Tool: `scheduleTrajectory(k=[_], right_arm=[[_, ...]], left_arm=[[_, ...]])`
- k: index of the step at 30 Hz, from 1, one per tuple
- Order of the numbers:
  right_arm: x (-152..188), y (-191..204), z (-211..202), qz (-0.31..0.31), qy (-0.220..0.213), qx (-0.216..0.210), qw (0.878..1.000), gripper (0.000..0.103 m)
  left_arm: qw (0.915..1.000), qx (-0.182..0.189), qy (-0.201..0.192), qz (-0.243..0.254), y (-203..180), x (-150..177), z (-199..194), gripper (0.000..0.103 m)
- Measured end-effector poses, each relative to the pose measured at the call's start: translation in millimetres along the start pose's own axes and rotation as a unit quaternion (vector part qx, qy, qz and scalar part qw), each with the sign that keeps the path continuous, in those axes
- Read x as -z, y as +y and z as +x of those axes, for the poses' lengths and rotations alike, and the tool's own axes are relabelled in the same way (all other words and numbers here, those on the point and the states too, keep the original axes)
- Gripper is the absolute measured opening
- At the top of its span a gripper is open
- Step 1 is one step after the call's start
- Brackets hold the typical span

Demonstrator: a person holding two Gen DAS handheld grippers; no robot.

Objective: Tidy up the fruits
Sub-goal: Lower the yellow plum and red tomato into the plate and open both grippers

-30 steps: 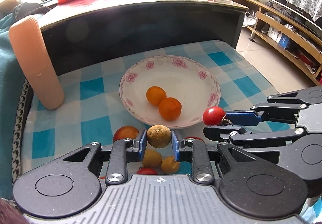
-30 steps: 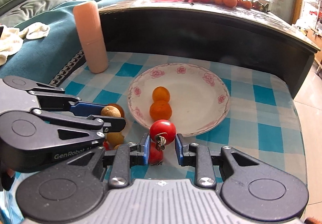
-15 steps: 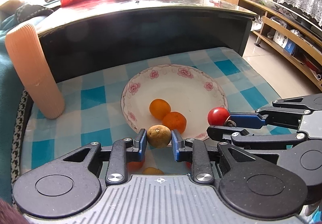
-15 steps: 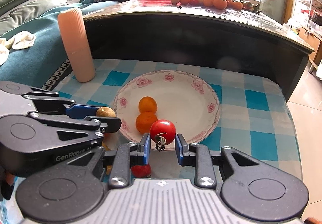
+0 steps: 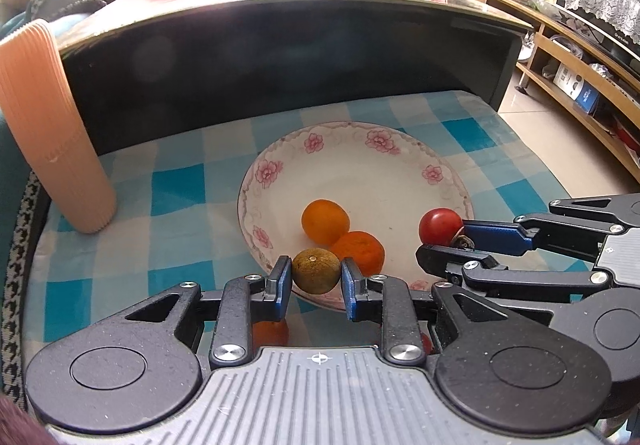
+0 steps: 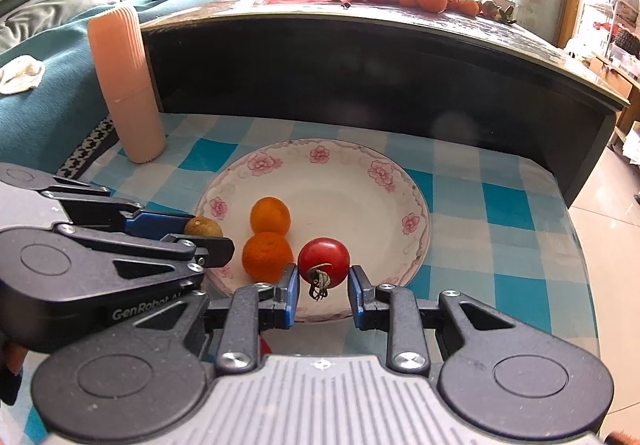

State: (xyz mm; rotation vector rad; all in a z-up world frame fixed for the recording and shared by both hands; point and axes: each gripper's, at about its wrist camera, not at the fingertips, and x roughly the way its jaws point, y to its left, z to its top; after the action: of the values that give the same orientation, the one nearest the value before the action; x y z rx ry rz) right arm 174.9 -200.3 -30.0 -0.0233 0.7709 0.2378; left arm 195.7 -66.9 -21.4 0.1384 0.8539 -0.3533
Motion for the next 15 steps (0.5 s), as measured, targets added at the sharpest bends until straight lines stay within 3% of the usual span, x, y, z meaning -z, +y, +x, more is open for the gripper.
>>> scheduleTrajectory(k=[15], right_arm=[[-7,-8,19,0.005,-0.003,0.001,1.000,0.043]], left_arm=[[0.9998,-0.008,0.004,-0.017,6,-7,16,0.035]])
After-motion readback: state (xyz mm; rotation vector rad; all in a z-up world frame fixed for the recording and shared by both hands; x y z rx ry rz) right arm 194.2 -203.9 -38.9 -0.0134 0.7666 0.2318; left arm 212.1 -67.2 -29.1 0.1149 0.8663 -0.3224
